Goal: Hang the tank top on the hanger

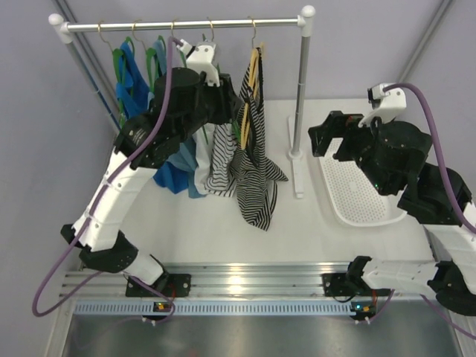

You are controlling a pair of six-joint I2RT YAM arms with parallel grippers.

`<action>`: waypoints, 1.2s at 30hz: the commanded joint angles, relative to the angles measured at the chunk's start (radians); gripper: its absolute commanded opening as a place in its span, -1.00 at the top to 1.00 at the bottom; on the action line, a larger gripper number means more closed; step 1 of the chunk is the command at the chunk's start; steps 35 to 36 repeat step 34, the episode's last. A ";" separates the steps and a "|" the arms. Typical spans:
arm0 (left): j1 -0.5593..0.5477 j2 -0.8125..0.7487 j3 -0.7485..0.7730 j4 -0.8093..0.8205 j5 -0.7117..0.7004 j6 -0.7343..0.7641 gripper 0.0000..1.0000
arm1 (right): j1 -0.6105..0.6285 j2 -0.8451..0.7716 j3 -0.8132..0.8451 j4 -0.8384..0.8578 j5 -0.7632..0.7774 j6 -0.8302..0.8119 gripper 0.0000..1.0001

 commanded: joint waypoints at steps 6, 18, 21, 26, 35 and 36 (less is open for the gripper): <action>0.003 -0.240 -0.248 0.124 0.110 0.015 0.03 | -0.005 -0.060 -0.138 0.116 -0.127 -0.013 -0.99; 0.001 -0.682 -0.777 0.196 0.139 0.048 0.03 | -0.003 -0.294 -0.595 0.213 -0.122 0.079 -0.99; 0.003 -0.766 -0.900 0.216 0.148 0.042 0.03 | -0.003 -0.345 -0.668 0.213 -0.121 0.117 -0.99; 0.003 -0.822 -1.029 0.245 0.162 0.023 0.02 | -0.005 -0.362 -0.719 0.205 -0.111 0.145 -0.99; 0.003 -0.828 -1.053 0.253 0.170 0.029 0.04 | -0.005 -0.342 -0.729 0.210 -0.105 0.145 -1.00; 0.003 -0.828 -1.053 0.253 0.170 0.029 0.04 | -0.005 -0.342 -0.729 0.210 -0.105 0.145 -1.00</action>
